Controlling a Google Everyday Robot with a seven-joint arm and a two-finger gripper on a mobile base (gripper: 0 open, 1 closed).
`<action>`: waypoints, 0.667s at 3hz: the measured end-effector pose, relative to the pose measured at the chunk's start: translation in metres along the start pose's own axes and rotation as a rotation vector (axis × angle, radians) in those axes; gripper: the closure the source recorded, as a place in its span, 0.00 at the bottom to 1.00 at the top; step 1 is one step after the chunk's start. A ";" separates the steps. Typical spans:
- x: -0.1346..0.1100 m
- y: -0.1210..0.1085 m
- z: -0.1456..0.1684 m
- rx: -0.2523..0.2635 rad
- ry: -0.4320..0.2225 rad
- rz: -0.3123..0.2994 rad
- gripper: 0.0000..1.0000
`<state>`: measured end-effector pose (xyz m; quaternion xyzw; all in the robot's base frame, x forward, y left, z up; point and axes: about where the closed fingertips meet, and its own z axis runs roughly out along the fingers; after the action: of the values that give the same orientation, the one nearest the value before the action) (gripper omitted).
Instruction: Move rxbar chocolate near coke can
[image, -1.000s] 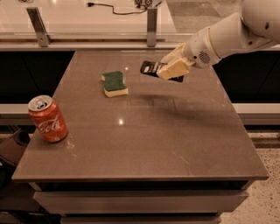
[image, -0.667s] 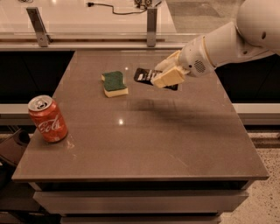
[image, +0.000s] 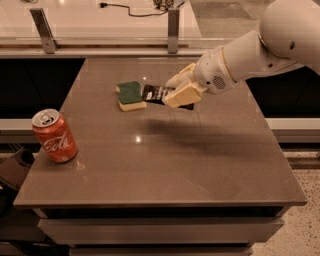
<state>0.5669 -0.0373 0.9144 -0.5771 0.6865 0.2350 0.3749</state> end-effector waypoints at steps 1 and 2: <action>0.005 -0.004 0.005 -0.010 -0.009 0.017 1.00; 0.001 0.004 0.016 -0.032 -0.004 0.014 1.00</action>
Offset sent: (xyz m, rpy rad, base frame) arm -0.0082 0.0240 -0.0163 0.0024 0.0436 0.0357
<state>0.5663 -0.0253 0.9034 -0.5778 0.6857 0.2497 0.3655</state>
